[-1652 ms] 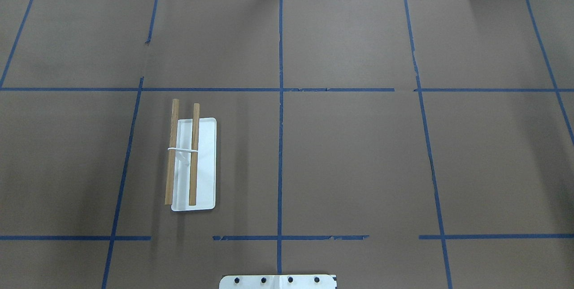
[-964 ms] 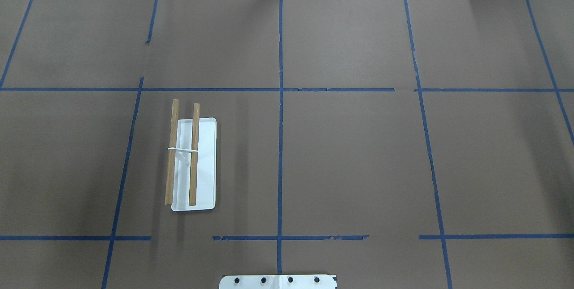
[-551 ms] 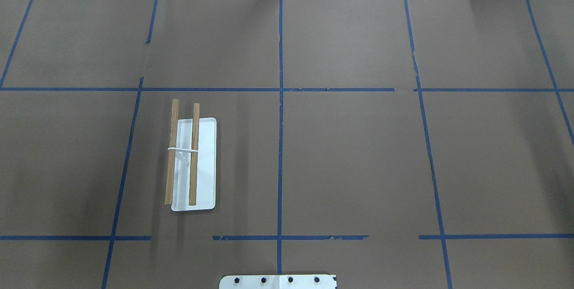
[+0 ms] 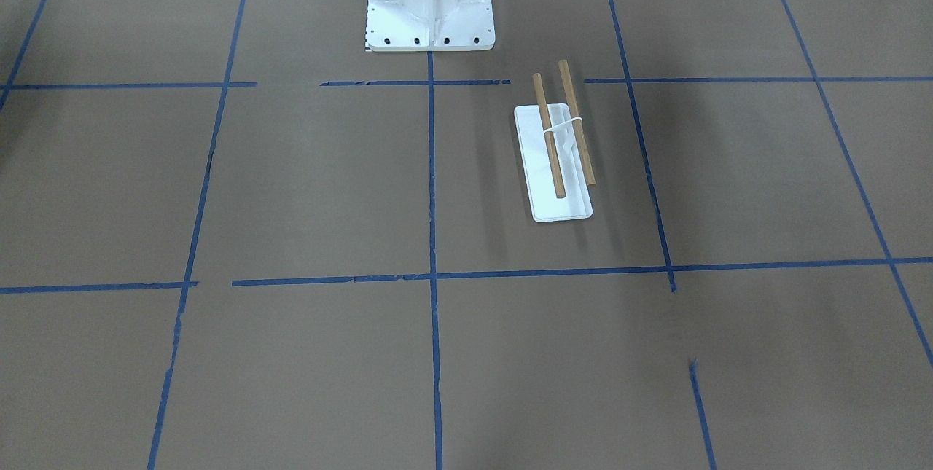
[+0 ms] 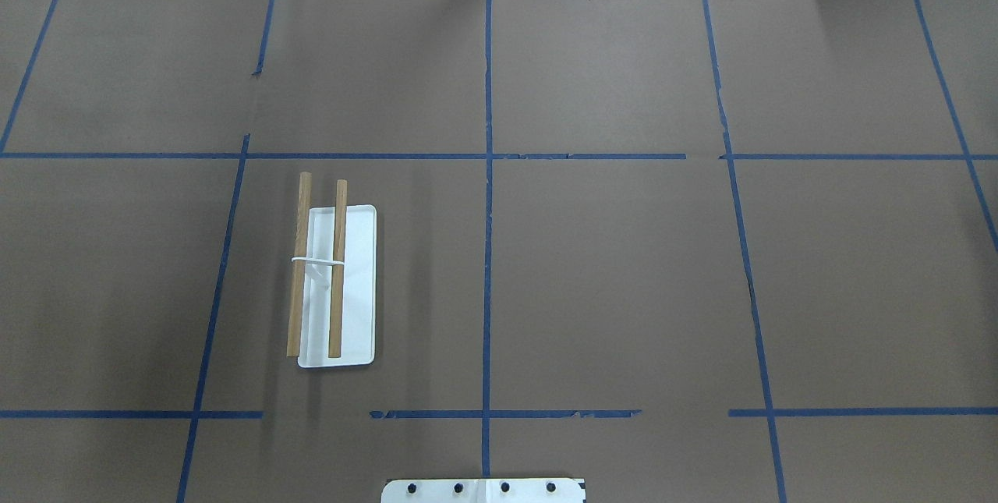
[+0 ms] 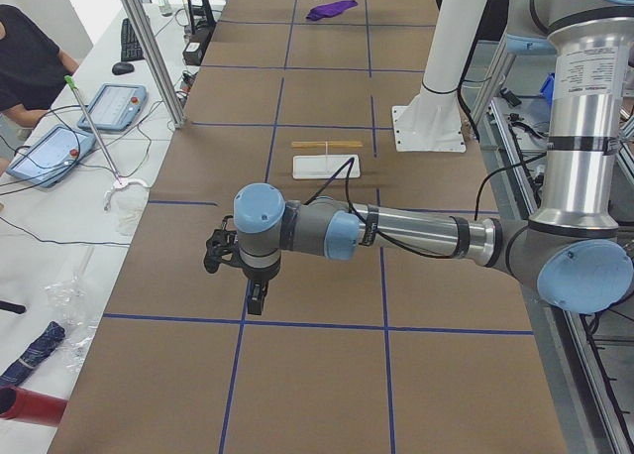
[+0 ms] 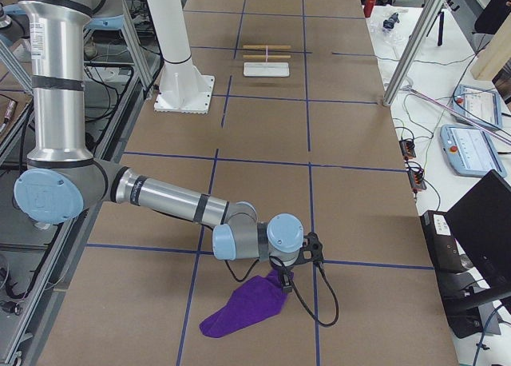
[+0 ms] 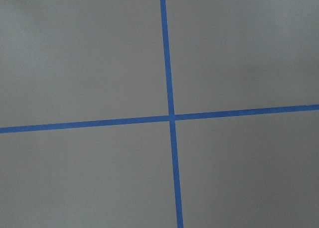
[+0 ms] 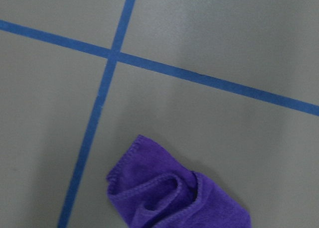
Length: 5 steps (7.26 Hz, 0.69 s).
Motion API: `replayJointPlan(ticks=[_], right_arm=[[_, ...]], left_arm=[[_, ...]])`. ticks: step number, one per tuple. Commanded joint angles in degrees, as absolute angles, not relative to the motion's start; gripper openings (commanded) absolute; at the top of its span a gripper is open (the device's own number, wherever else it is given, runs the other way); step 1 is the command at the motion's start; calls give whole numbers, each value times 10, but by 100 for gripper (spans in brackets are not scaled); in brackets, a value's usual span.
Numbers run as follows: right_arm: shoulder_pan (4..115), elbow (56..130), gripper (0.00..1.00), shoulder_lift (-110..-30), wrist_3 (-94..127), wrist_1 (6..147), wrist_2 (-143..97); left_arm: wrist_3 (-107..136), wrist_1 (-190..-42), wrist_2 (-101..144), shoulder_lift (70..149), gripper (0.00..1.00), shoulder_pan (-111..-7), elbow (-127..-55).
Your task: Hang towel on rack
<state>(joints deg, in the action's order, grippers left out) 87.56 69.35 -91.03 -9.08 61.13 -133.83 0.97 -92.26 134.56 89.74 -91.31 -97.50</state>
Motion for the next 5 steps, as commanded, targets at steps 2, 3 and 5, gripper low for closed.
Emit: replayJointPlan(ticks=[2,3,5], right_arm=[[852,627,100,-895,-98,556,-1346],[842,627,100,-896,-98,558,-1346],[824,614,100,-899,-100,557,-1337]], left_arm=[[10,-923,1345,897,100,-915,-983],[10,-923,1346,897,100,-915,-983],[10,-923,1346,896,100,-915,-982]])
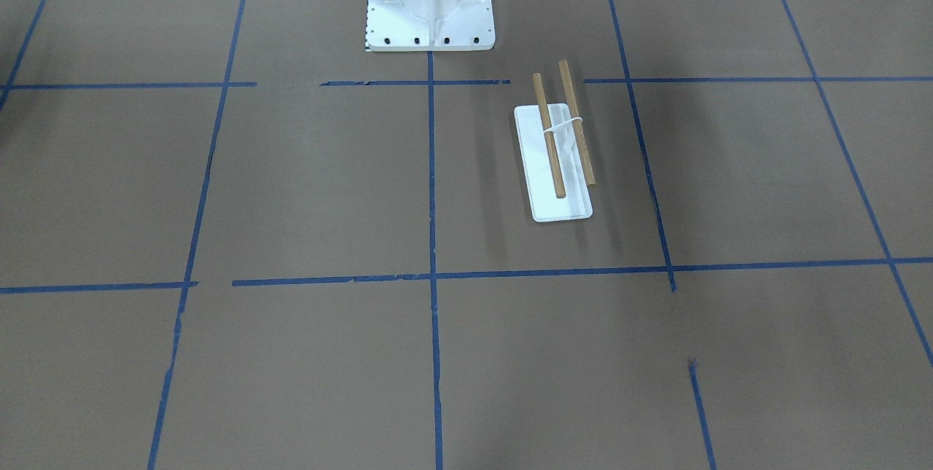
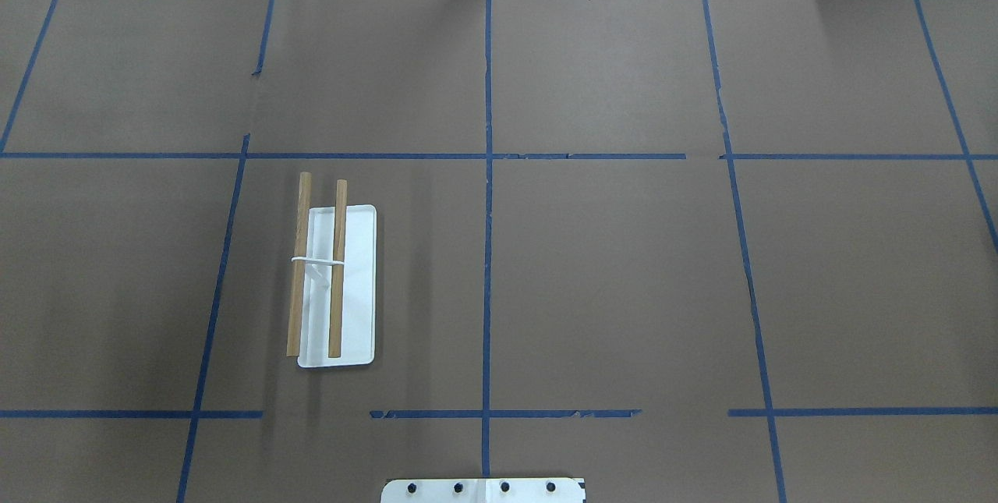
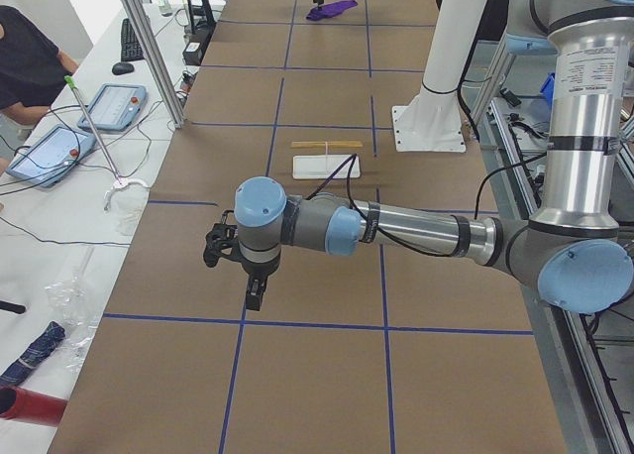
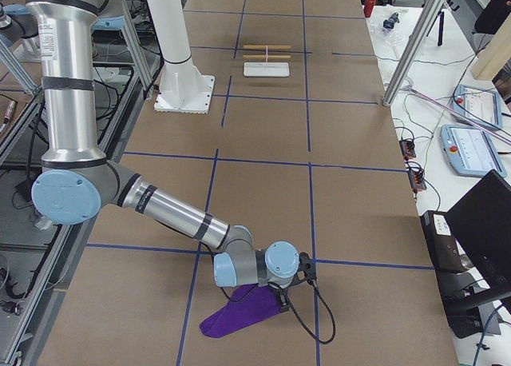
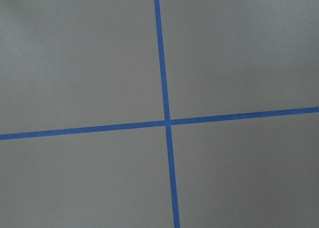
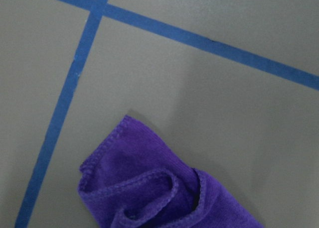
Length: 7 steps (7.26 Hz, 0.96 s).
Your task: Hang towel on rack
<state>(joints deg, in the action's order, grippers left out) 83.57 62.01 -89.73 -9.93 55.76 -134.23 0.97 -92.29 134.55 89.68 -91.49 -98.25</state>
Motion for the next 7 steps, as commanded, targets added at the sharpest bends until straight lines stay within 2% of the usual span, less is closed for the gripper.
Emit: replayJointPlan(ticks=[1,6,7], right_arm=[[823,613,100,-903,-103,556,-1336],[823,614,100,-923,-104,557,-1333],[823,613,79,-922,-103,559,-1333]], left_arm=[[10,-923,1346,896,100,-915,-981],[11,-924,1346,897,100,-914,-981],[11,-925,1346,897,100,-914,-979]])
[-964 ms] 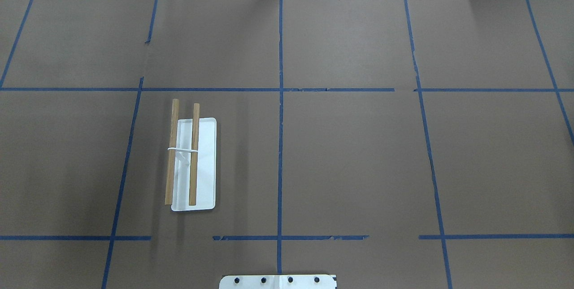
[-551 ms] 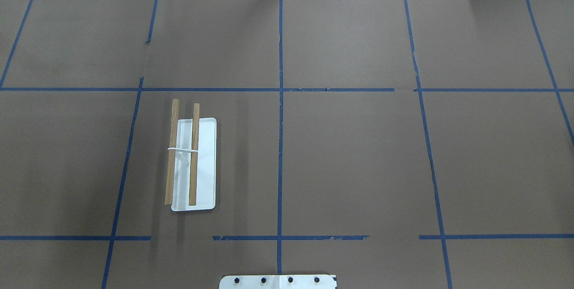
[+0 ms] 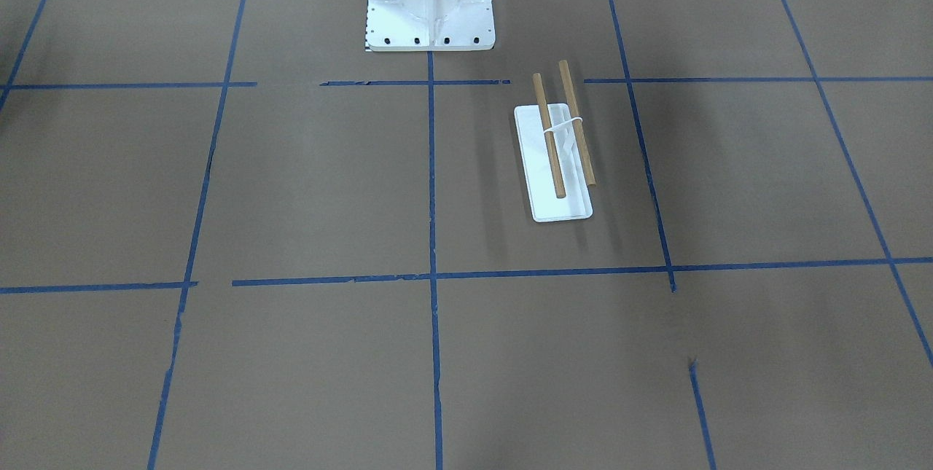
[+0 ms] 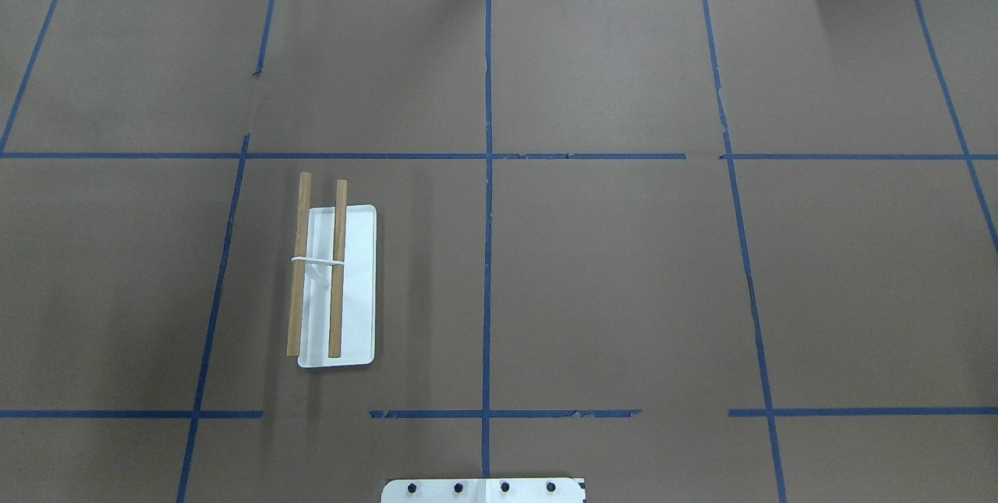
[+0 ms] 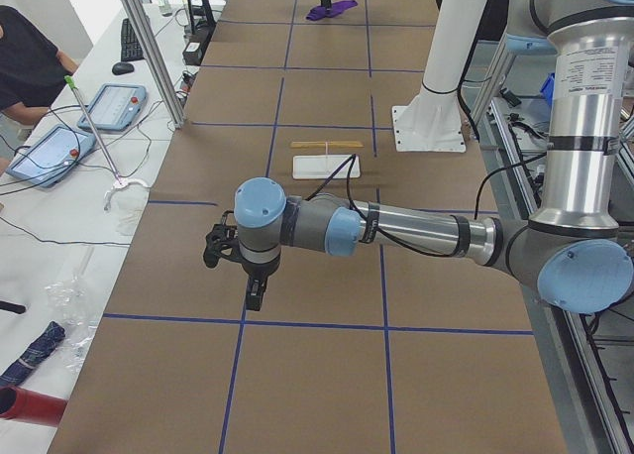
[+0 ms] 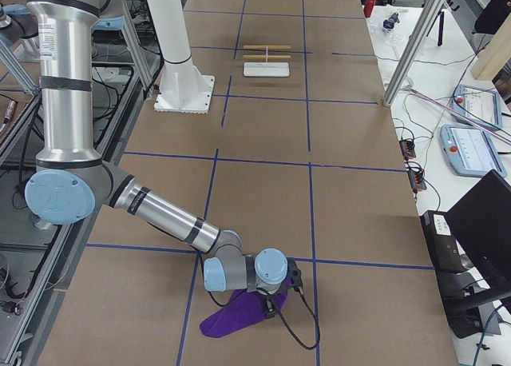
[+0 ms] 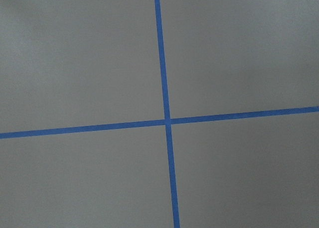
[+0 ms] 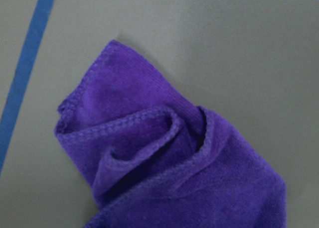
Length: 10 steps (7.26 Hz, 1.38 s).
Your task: Hang towel on rack
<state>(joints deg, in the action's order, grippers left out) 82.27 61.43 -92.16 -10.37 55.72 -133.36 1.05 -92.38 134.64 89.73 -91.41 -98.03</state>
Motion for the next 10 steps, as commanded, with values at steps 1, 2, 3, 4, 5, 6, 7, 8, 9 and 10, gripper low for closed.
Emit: replayJointPlan(ticks=[1,2,3,4,5,6,7,8,9,10], right_arm=[[823,614,37,-921,-104,557,-1333],[823,614,2,-922,-105,556,-1330],[823,617,0,-919,-104,557,-1330],[823,620,0,-918,-105,557,-1330],[824,623,0,-917,-104,556,-1334],[824,635,0,-918,-105,558,-1339],[826,661,0,-921,-105,560,-1341],[846,698,0,-918,-104,561,-1369],[872,734,0,-915,-104,562,-1375],[884,783,0,-910,-99,563,-1369]], left_arm=[[11,-927,1346,897,100,-914,-976],[10,-928,1346,896,100,-914,-976],[11,-928,1347,897,100,-913,-975],[11,-928,1347,897,100,-912,-974],[11,-929,1347,898,100,-912,-974],[11,-929,1347,898,100,-912,-974],[11,-929,1347,898,100,-912,-975],[11,-930,1347,899,100,-912,-976],[11,-930,1347,903,100,-912,-975],[10,-931,1347,904,100,-912,-976]])
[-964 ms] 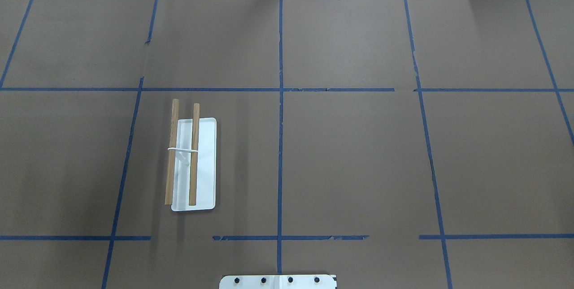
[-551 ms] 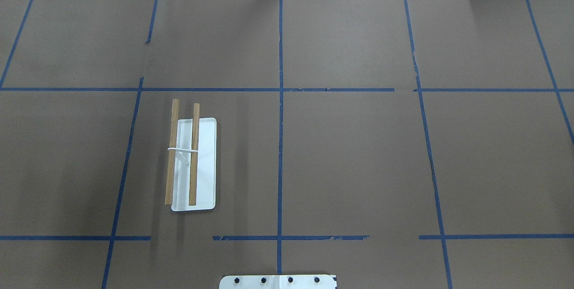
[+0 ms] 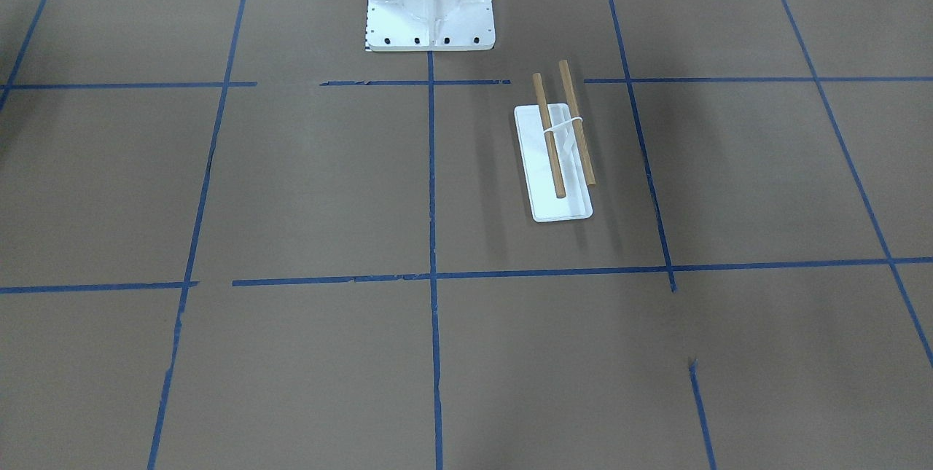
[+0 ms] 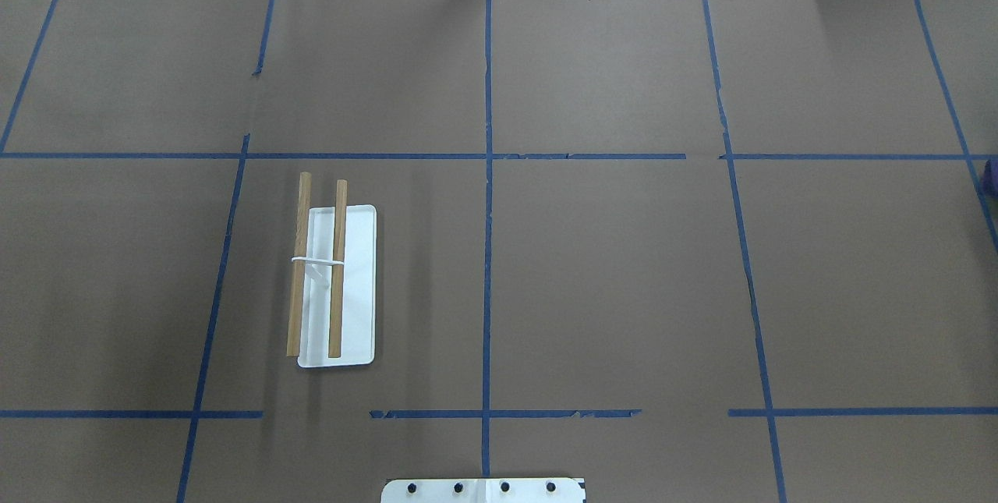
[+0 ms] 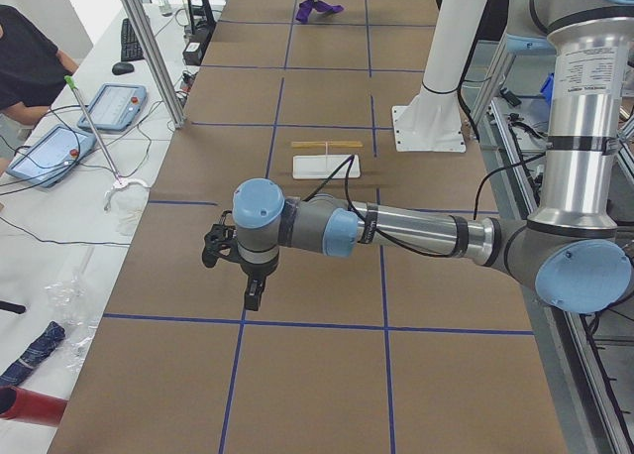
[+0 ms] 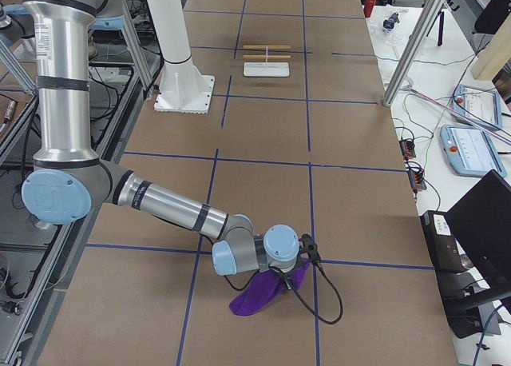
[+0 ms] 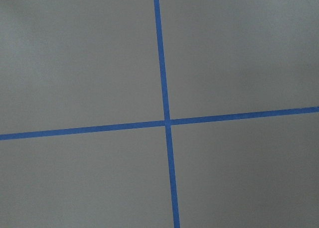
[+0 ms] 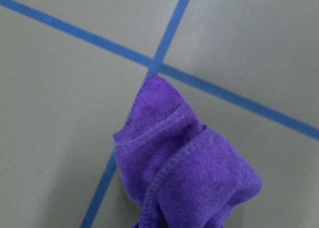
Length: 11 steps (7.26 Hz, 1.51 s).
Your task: Hang towel on rack
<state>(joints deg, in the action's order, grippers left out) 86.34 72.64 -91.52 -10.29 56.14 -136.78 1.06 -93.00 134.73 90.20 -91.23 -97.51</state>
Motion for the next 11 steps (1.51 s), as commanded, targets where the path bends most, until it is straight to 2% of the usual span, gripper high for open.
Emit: replayJointPlan(ticks=[1,4,6,9,11], right_arm=[[895,801,0,-862,-95,586,-1367],[870,814,0,-727,19,624,-1340],[783,878,0,-694,174,619,-1277],[635,979,0,-669,379,618,-1160],[581,1050,0,-655,423,618,-1138]], left_arm=[[9,-933,1347,904,100,-912,-976],[9,-1032,1345,905,100,-903,-974],[11,-1194,1343,908,100,-891,-957],[255,-1281,1316,979,100,-780,-955],[466,-1347,1303,1034,100,-706,-951]])
